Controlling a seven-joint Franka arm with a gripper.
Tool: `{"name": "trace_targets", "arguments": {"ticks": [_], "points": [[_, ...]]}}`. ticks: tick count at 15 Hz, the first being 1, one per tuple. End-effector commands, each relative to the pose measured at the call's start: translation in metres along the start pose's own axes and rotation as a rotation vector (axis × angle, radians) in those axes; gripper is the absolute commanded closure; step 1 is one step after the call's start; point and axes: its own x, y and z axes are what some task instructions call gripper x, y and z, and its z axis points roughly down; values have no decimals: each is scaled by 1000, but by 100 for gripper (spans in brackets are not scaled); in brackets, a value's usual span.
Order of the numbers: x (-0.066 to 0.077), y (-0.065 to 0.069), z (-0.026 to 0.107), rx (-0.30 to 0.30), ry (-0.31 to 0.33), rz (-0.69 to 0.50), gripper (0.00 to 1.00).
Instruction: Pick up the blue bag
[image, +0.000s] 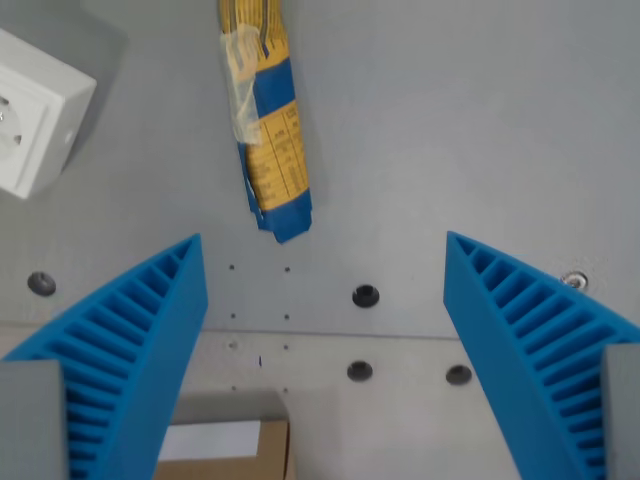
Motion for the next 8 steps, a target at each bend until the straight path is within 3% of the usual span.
{"name": "trace_targets", "arguments": {"ticks": [1, 8], "points": [[3, -9, 15, -3, 113, 17, 0], [20, -17, 48, 4, 117, 18, 0]]}}
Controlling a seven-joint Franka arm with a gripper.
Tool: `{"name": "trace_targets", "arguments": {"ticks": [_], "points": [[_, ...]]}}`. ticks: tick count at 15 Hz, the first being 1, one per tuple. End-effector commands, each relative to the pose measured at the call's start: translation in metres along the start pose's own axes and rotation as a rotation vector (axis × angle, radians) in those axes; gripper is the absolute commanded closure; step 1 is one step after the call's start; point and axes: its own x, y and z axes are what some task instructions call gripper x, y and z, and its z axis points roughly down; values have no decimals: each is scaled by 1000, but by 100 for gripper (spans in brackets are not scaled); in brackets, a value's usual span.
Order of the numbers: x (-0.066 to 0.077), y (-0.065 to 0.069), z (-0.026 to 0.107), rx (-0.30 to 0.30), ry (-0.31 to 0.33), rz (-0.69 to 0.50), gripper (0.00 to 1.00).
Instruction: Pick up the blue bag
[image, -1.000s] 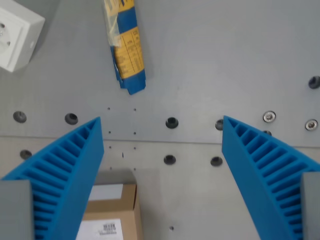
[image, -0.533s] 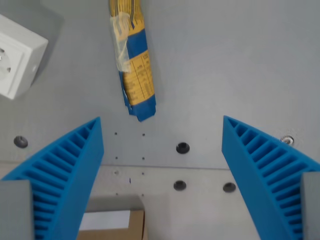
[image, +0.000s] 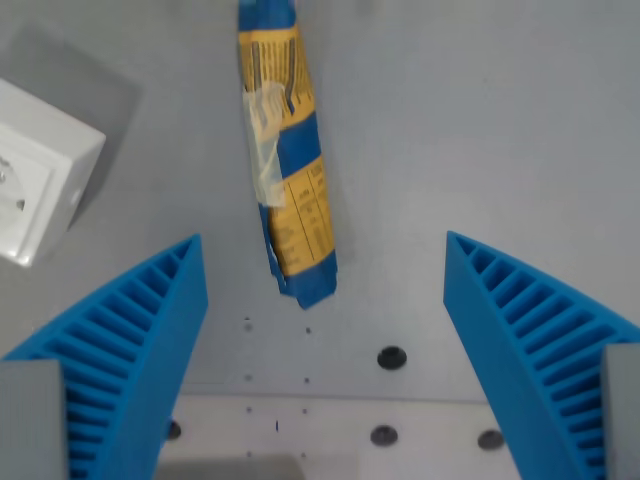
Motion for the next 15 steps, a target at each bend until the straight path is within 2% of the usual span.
{"name": "trace_targets", "arguments": {"ticks": [1, 7, 15], "points": [[3, -7, 15, 4, 102, 19, 0], [11, -12, 44, -1, 95, 22, 0], [10, -11, 84, 1, 113, 15, 0]]}}
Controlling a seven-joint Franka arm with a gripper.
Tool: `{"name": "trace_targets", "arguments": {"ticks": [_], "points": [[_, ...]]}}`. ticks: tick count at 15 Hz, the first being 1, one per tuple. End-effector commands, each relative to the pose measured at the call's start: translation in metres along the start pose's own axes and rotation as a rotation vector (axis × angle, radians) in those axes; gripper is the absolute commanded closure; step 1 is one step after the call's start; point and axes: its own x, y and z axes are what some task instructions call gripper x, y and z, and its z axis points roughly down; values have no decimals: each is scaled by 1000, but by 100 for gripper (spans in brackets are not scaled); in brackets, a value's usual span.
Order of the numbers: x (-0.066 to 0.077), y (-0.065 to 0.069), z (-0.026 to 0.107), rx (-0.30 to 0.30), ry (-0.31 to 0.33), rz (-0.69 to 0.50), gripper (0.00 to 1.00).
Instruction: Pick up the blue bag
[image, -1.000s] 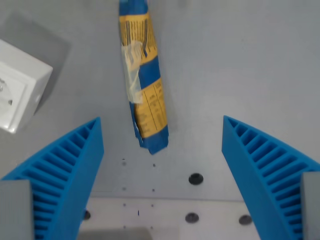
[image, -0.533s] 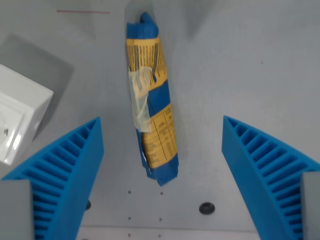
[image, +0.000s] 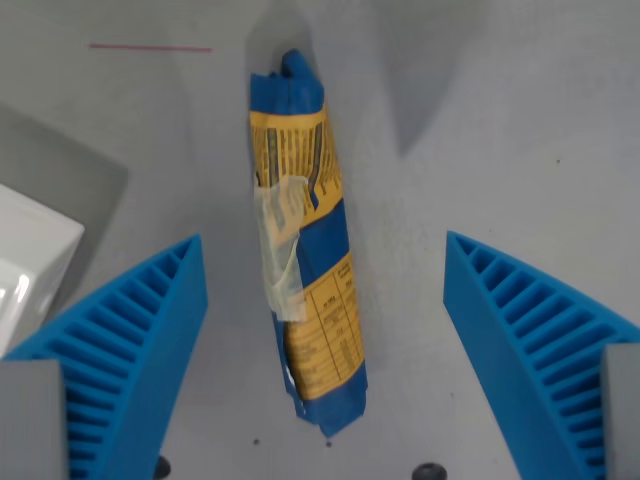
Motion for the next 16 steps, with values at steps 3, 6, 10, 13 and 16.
{"name": "trace_targets", "arguments": {"ticks": [3, 6, 10, 13, 16], "points": [[-5, -3, 26, 0, 115, 13, 0], [-4, -3, 31, 0, 116, 13, 100], [-4, -3, 31, 0, 116, 13, 100], [-4, -3, 31, 0, 116, 13, 100], [-4, -3, 31, 0, 116, 13, 100]]}}
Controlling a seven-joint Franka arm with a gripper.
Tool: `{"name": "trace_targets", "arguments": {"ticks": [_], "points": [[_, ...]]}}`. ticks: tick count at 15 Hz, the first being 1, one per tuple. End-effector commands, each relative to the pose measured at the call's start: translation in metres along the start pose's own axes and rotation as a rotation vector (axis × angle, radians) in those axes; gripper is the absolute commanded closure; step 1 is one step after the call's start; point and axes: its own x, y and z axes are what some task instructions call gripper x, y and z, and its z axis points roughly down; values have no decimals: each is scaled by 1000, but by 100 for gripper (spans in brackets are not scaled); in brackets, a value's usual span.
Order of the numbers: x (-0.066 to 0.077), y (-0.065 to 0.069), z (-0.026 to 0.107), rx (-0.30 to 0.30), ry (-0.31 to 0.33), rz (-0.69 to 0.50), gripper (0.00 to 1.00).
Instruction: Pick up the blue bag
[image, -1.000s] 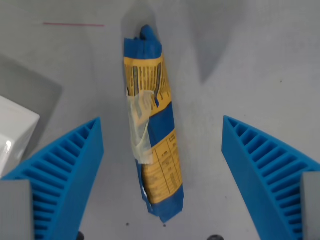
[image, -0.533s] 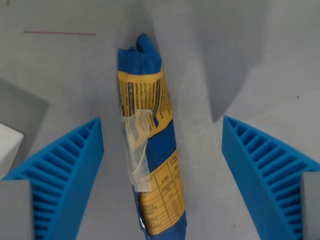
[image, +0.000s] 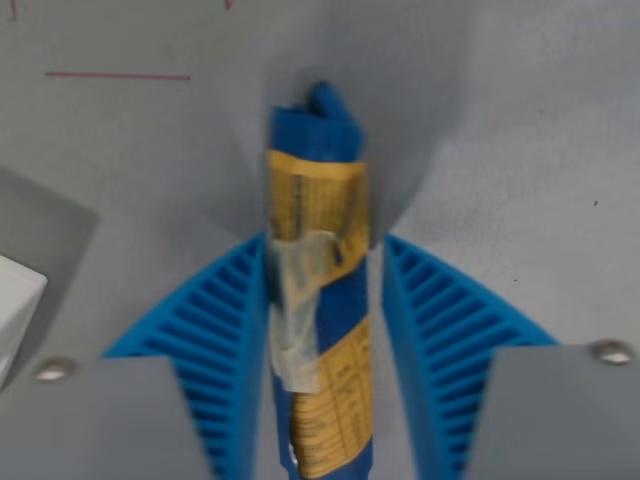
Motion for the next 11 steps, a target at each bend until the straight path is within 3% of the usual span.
{"name": "trace_targets", "arguments": {"ticks": [1, 6, 11], "points": [[-7, -3, -2, 2, 108, 13, 100], [-7, -3, -2, 2, 108, 13, 100], [-14, -4, -26, 4, 90, 13, 100]]}}
